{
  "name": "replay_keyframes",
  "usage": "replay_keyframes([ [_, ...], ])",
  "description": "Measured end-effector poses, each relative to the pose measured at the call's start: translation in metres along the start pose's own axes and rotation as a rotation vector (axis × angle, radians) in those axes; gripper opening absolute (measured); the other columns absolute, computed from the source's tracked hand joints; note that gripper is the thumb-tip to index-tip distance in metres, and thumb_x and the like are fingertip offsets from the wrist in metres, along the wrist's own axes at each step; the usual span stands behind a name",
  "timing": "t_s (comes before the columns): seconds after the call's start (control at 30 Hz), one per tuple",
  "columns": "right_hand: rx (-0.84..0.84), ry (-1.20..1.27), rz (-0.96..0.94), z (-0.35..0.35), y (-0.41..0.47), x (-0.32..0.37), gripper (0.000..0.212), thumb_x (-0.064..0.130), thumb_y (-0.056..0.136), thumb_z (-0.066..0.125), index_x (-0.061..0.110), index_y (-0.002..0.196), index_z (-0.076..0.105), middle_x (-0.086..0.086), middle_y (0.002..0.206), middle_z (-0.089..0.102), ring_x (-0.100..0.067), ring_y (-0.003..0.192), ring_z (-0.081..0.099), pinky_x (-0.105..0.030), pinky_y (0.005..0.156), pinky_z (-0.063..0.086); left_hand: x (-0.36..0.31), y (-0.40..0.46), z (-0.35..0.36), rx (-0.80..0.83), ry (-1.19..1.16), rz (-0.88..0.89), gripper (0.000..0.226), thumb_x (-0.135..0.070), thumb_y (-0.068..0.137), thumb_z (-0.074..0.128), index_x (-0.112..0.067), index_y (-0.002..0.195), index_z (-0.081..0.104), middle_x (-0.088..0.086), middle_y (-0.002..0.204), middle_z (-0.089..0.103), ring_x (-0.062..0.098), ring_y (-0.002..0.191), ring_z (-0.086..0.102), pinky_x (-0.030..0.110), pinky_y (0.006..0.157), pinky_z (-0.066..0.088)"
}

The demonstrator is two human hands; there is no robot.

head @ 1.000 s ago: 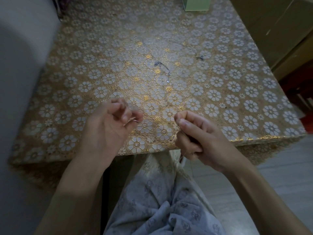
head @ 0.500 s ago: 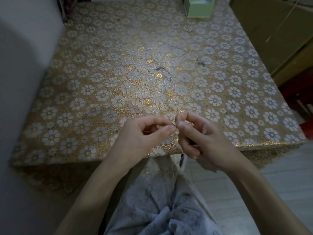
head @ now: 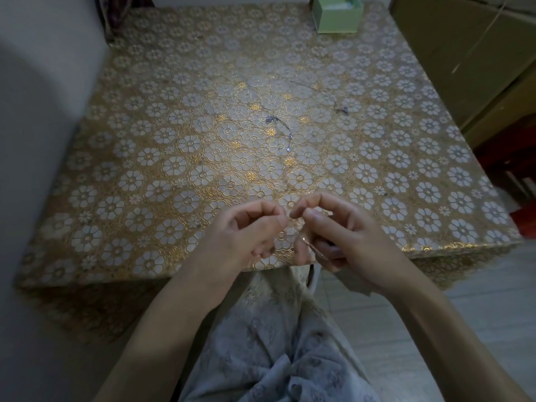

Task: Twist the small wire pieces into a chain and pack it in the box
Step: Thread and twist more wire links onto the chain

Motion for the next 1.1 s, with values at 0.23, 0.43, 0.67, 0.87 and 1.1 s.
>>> replay_keyframes([
  [0.23, -0.107, -0.072, -0.036, -0.006, -0.003, 0.003, 0.007, 0.016, 0.081, 0.057, 0.009, 0.083, 0.058, -0.021, 0.062, 0.048, -0.003, 0.041, 0.032, -0.014, 0.04, 0.028, 0.01, 0.005, -0.001, 0.021, -0.213, -0.082, 0.014, -0.016, 0.074, 0.061, -0.021, 0.061, 0.059, -0.008, 0.053, 0.035, 0.005, 0.043, 0.029, 0.017, 0.047, 0.029],
  [0.43, -0.075, -0.241, -0.012, -0.003, -0.008, 0.01, 0.012, 0.008, 0.084, 0.067, 0.007, 0.075, 0.059, 0.01, 0.053, 0.05, -0.001, 0.041, 0.036, -0.012, 0.04, 0.028, 0.002, 0.001, -0.009, -0.016, 0.03, -0.089, 0.014, -0.022, 0.075, 0.067, -0.025, 0.062, 0.065, -0.011, 0.046, 0.034, 0.005, 0.04, 0.026, 0.015, 0.042, 0.026],
  [0.67, -0.029, -0.239, 0.069, 0.0, -0.011, 0.01, 0.002, -0.001, 0.084, 0.061, -0.002, 0.083, 0.061, 0.009, 0.053, 0.055, 0.001, 0.042, 0.048, -0.006, 0.043, 0.037, -0.013, 0.001, -0.015, -0.004, 0.407, -0.049, 0.019, -0.044, 0.065, 0.064, -0.026, 0.072, 0.067, -0.008, 0.046, 0.036, 0.009, 0.042, 0.023, 0.017, 0.04, 0.021],
  [0.87, -0.037, -0.314, 0.037, -0.002, -0.008, 0.006, 0.002, 0.012, 0.082, 0.068, 0.013, 0.083, 0.067, -0.005, 0.076, 0.062, -0.017, 0.068, 0.053, -0.02, 0.06, 0.044, -0.027, 0.003, -0.017, 0.056, 0.582, 0.025, 0.013, -0.034, 0.083, 0.067, -0.022, 0.079, 0.066, -0.007, 0.041, 0.035, 0.015, 0.043, 0.025, 0.023, 0.043, 0.019],
  [1.1, -0.092, -0.225, 0.022, 0.0, -0.01, 0.014, 0.009, 0.001, 0.087, 0.059, 0.002, 0.079, 0.062, 0.0, 0.057, 0.049, 0.0, 0.033, 0.039, -0.006, 0.037, 0.027, -0.036, 0.002, -0.013, 0.08, 0.609, 0.084, 0.008, -0.03, 0.081, 0.064, -0.022, 0.078, 0.065, -0.007, 0.04, 0.034, 0.01, 0.039, 0.023, 0.017, 0.039, 0.021],
])
Point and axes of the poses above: each hand's wrist, its own y-axis towards the middle knuckle, its own z-axis out of the palm, x = y × z, the point moved 6 cm from there along y, towards the middle knuckle
